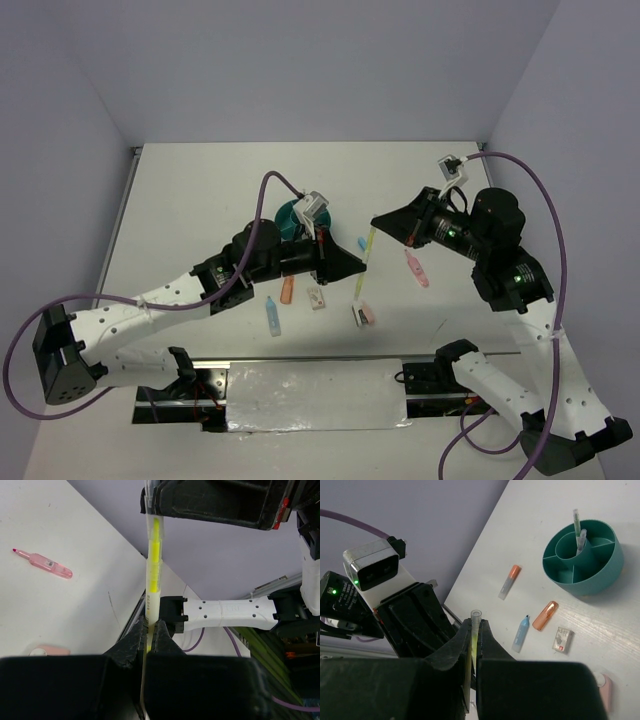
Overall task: Sort the stationery into containers
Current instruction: Close the pen cap on the pen.
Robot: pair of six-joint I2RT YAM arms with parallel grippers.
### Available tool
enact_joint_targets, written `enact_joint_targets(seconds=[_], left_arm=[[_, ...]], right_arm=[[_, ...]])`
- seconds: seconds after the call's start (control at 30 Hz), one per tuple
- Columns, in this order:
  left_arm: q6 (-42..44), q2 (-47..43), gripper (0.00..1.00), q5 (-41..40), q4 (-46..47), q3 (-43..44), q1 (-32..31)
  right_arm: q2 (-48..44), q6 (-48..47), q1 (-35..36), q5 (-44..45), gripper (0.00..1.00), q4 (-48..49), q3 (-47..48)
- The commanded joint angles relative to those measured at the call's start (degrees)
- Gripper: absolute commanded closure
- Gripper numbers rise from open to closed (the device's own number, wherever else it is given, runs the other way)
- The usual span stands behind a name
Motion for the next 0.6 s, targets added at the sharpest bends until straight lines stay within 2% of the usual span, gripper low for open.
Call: enact_joint_targets(seconds=[0.0,0.33,0.57], left_arm=[[0.87,0.50,1.00,-0.60,3.46,3.08,0.30],[2.19,1.29,1.00,-4.38,4.16,6.67,0.48],[3.33,1.74,1.00,-6.57,5.74,9.32,0.48]], right_arm=[[-0.25,-1.29,0.07,-1.58,1.00,-0.31,-0.53],[-2.18,-0.94,0.33,-3.51,0.99,0.83,-4.91],[-5.43,-1.46,1.30,-5.44,0.90,2.95,-8.52]])
